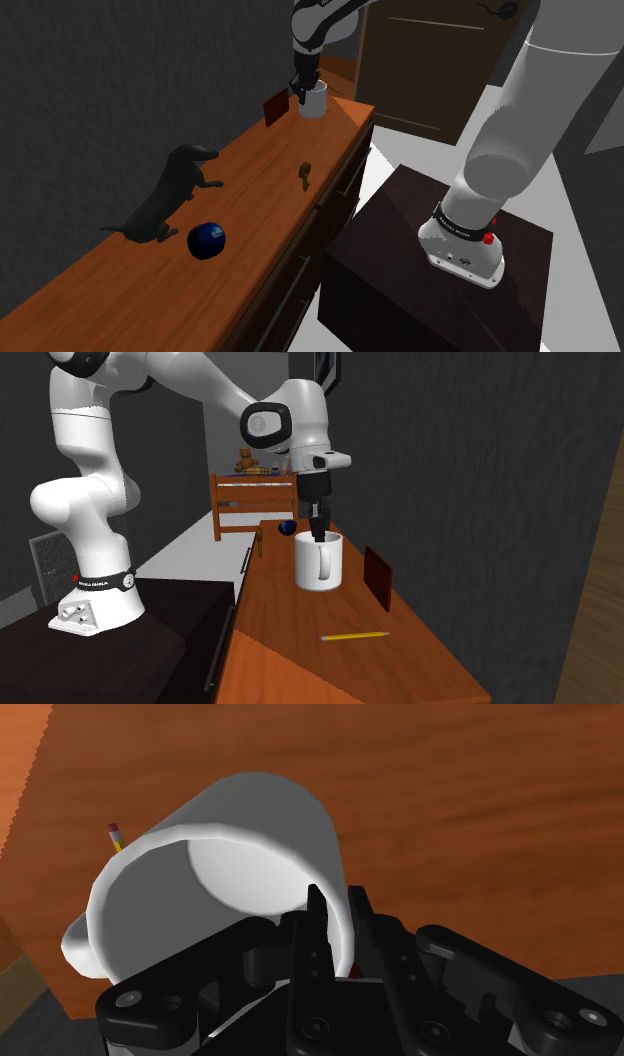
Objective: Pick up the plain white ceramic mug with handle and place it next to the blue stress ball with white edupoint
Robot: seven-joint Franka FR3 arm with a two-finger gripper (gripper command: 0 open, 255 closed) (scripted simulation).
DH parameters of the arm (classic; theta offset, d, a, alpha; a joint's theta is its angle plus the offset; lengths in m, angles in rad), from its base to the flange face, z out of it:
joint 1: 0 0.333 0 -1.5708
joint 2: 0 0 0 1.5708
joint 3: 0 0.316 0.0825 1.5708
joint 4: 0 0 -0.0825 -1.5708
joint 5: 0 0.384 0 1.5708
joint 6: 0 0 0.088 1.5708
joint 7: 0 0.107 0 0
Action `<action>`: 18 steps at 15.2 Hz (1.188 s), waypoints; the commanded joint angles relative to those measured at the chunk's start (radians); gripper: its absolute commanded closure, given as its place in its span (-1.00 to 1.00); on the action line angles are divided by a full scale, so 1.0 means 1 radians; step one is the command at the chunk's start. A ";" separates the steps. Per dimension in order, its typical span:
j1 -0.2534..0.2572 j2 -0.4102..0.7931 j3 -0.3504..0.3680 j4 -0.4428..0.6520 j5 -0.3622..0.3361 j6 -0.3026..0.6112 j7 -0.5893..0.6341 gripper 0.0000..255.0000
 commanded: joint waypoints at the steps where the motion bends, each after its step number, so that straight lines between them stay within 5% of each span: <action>1: 0.000 -0.014 0.000 0.012 -0.001 -0.026 0.000 1.00; 18: 0.001 -0.083 0.000 0.164 -0.004 -0.247 0.001 1.00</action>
